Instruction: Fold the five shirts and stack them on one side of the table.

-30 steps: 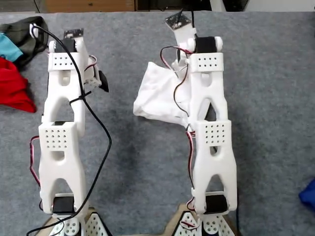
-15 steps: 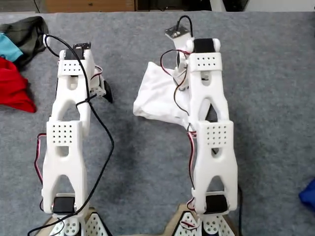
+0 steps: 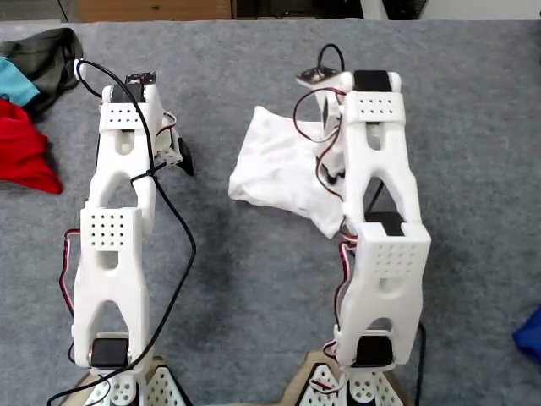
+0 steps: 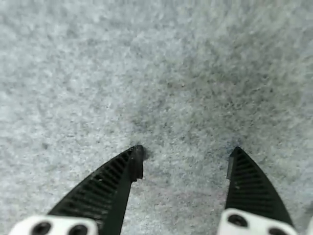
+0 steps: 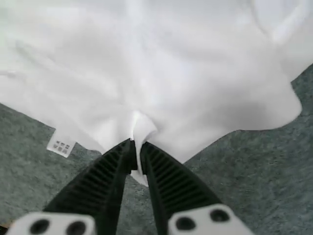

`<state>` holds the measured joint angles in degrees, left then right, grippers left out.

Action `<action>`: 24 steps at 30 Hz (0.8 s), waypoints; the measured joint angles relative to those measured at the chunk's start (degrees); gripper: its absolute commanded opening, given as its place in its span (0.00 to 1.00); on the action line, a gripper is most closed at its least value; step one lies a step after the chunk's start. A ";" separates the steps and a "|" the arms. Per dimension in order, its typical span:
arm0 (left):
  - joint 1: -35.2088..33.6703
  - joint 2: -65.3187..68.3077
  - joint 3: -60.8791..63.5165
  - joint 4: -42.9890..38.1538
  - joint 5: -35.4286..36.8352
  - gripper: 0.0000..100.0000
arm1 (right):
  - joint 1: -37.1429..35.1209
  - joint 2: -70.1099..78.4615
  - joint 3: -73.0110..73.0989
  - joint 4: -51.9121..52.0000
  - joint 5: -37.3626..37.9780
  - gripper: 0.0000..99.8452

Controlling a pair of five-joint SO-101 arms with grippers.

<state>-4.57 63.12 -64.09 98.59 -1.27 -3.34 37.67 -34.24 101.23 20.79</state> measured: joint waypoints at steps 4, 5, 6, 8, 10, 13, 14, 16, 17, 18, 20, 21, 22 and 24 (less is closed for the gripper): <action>0.00 0.00 0.00 0.00 0.00 0.29 | 1.41 -0.09 1.05 0.00 1.32 0.01; 0.00 0.00 0.00 0.00 0.00 0.29 | 1.49 -0.26 1.58 0.00 1.49 0.01; 0.00 0.00 0.00 0.00 0.00 0.29 | 1.49 -0.62 2.20 0.00 1.58 0.01; 0.09 0.00 0.00 0.00 0.00 0.29 | 1.05 -2.20 4.31 0.00 1.58 0.01; 0.26 0.00 0.00 0.00 0.00 0.29 | 0.00 -4.40 7.21 0.00 2.29 0.01; 0.26 0.00 0.00 0.00 0.00 0.29 | -0.79 -8.09 12.04 0.00 3.60 0.01; 0.26 0.00 0.00 0.00 0.00 0.29 | -0.70 -9.14 13.45 0.00 4.04 0.01; 0.26 0.00 0.00 0.00 0.00 0.29 | -0.62 -11.08 15.82 0.00 5.19 0.02; 0.26 0.00 0.00 0.00 0.00 0.29 | -0.70 -11.78 16.70 0.00 5.71 0.05; 0.26 0.00 0.00 0.00 0.00 0.29 | -0.70 -12.40 17.32 0.00 6.15 0.08; 0.26 0.00 0.00 0.00 0.00 0.29 | -0.62 -12.84 18.29 0.00 6.86 0.18; 0.26 0.00 0.00 0.00 0.00 0.29 | -0.53 -12.92 18.73 0.00 7.12 0.23; 0.26 0.00 0.00 0.00 0.00 0.29 | -0.44 -12.92 19.16 0.00 7.56 0.26; 0.26 0.00 0.00 0.00 0.00 0.29 | -0.44 -12.92 19.60 0.00 8.09 0.31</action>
<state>-4.31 63.12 -64.09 98.59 -1.27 -3.78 24.75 -14.64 101.23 28.88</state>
